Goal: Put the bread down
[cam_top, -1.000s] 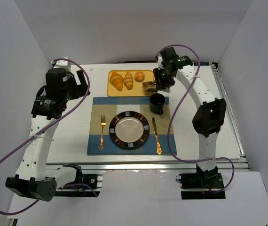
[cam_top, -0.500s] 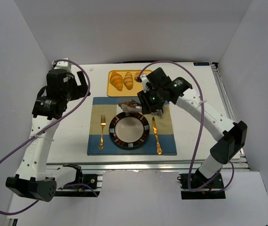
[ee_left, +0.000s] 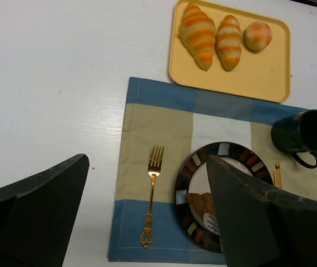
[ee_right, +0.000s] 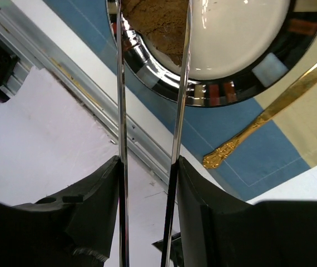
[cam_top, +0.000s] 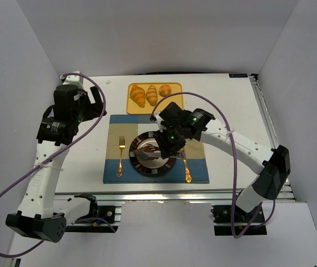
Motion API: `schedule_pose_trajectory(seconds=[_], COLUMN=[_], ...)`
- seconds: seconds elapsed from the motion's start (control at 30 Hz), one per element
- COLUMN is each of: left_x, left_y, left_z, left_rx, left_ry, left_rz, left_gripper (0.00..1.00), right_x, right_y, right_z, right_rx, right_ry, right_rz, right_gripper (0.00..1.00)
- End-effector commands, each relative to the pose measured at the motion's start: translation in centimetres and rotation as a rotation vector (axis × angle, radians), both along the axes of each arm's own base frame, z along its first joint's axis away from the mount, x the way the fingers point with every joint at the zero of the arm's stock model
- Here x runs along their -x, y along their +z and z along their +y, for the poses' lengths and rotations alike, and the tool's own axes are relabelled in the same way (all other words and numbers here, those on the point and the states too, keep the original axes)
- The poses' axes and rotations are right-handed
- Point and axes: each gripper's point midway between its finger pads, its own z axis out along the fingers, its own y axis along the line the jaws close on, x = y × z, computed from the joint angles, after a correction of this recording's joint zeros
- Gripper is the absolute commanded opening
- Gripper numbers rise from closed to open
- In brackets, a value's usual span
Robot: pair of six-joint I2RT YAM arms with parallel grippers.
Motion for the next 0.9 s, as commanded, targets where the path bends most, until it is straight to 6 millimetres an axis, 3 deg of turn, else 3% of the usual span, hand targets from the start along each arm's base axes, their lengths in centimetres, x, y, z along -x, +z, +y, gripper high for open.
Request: schedule_pose_trajectory(seconds=[0.0, 0.1, 0.23, 0.43, 0.67, 0.77, 0.8, 0.83, 0.87], left_x=[0.6, 0.6, 0.5, 0.4, 0.4, 0.4, 0.4, 0.5, 0.5], left_y=[0.9, 0.7, 0.5, 0.4, 0.3, 0.1, 0.1, -0.1, -0.1], left_z=[-0.1, -0.1, -0.2, -0.2, -0.2, -0.1, -0.1, 0.0, 0.0], left_rx=[0.006, 0.006, 0.010, 0.012, 0.008, 0.005, 0.003, 0.001, 0.002], left_ry=[-0.008, -0.010, -0.011, -0.011, -0.009, -0.007, -0.006, -0.003, -0.003], left_rz=[-0.037, -0.032, -0.030, -0.029, -0.023, -0.016, -0.017, -0.013, -0.013], left_gripper=[0.98, 0.98, 0.98, 0.98, 0.98, 0.98, 0.98, 0.98, 0.98], right_x=[0.6, 0.7, 1.0, 0.9, 0.1, -1.8, -3.2, -4.7, -7.0], right_y=[0.4, 0.2, -0.4, 0.5, 2.3, 4.2, 4.9, 6.7, 7.0], right_z=[0.7, 0.4, 0.0, 0.2, 0.9, 1.3, 1.2, 1.7, 1.9], right_rx=[-0.004, 0.019, 0.038, 0.017, -0.008, -0.026, -0.015, -0.053, -0.046], right_ry=[0.002, -0.007, -0.010, -0.008, -0.024, -0.079, -0.124, -0.170, -0.233], right_rz=[0.013, 0.015, 0.029, 0.019, -0.019, -0.096, -0.155, -0.207, -0.270], right_gripper=[0.39, 0.48, 0.51, 0.65, 0.64, 0.62, 0.62, 0.61, 0.61])
